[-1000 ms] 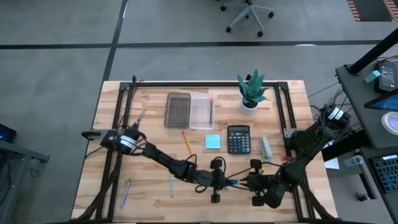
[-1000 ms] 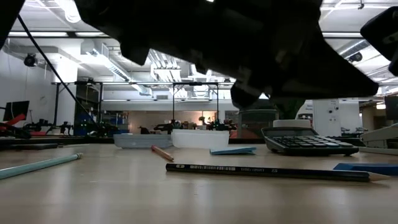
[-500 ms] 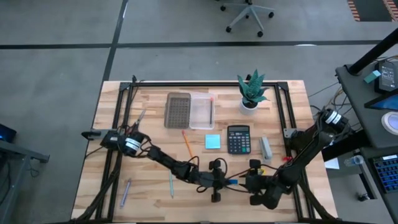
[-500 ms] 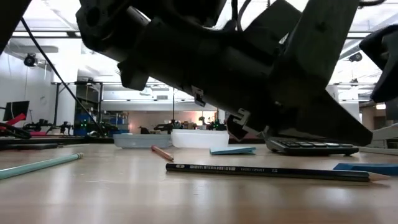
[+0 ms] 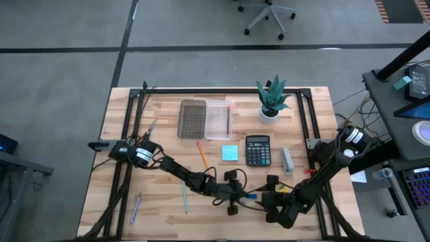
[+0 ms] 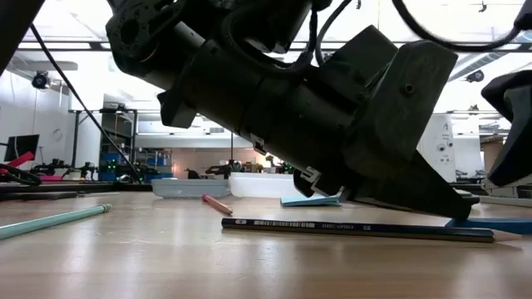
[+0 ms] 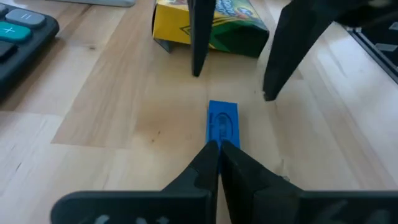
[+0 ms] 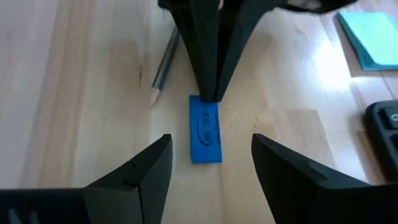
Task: Pack school essentials
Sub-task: Put the blue eraser into the transparent supply box
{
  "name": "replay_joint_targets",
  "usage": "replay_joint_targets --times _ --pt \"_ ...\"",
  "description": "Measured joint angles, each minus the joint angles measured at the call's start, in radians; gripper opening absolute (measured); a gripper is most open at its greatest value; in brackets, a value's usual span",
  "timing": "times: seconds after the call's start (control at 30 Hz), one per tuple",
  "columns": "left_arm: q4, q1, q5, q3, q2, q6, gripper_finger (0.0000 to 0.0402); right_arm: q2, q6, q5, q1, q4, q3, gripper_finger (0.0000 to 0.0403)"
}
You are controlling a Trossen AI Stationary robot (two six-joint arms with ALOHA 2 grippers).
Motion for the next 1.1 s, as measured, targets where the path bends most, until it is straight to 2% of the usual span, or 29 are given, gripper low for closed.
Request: replay_joint_targets --times 0.3,0.6,0.87,1.1 --pt "-0.002 0.001 -0.003 0.000 0.007 -0.004 0.0000 0.050 -0.043 -0.017 -0.023 0.081 -0.014 0.0217" --pt "-0.006 0.001 -0.014 0.001 0.008 -0.004 0.0000 0.046 -0.047 -0.192 -0.106 0.105 -0.024 0.0200" --pt "-0.010 0.001 -0.017 0.001 0.008 -0.004 0.0000 0.050 -0.091 -0.209 -0.128 0.113 -0.036 0.0156" --pt "-0.010 0.001 -0.019 0.001 0.009 -0.003 0.0000 0.110 -0.124 -0.206 -0.139 0.108 -0.037 0.0084"
